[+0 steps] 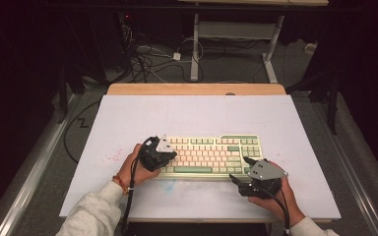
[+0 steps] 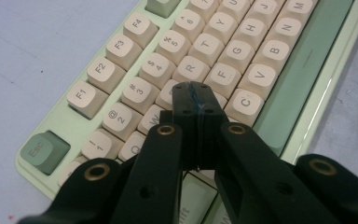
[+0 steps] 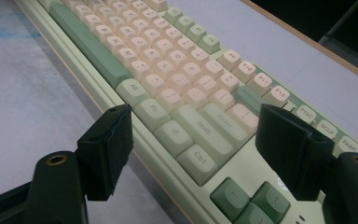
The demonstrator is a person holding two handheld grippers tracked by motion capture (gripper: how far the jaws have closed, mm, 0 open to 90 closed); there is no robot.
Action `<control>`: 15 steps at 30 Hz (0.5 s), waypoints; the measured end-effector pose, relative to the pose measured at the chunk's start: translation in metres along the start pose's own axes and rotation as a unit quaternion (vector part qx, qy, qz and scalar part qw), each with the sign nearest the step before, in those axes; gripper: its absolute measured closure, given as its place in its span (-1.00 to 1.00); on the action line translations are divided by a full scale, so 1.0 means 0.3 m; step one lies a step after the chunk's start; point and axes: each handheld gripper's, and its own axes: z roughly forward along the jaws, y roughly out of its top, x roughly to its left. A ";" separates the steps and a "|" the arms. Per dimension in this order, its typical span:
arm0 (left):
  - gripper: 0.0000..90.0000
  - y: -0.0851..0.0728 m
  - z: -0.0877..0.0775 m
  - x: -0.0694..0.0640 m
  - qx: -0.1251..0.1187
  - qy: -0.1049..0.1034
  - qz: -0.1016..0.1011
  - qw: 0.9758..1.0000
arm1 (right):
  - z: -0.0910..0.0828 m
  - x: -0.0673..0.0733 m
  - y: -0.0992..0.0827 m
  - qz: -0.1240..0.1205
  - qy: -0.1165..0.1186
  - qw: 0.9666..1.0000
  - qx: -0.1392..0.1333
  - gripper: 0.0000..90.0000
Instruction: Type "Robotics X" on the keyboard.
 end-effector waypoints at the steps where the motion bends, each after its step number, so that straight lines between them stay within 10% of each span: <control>1: 0.94 0.000 -0.002 0.002 0.002 0.000 0.000 1.000 | 0.000 0.000 0.000 0.000 0.000 1.000 0.000 -0.38; 15: 0.95 0.002 0.012 -0.005 0.021 0.003 0.006 1.000 | 0.002 0.003 -0.003 -0.004 -0.001 1.000 0.008 -0.37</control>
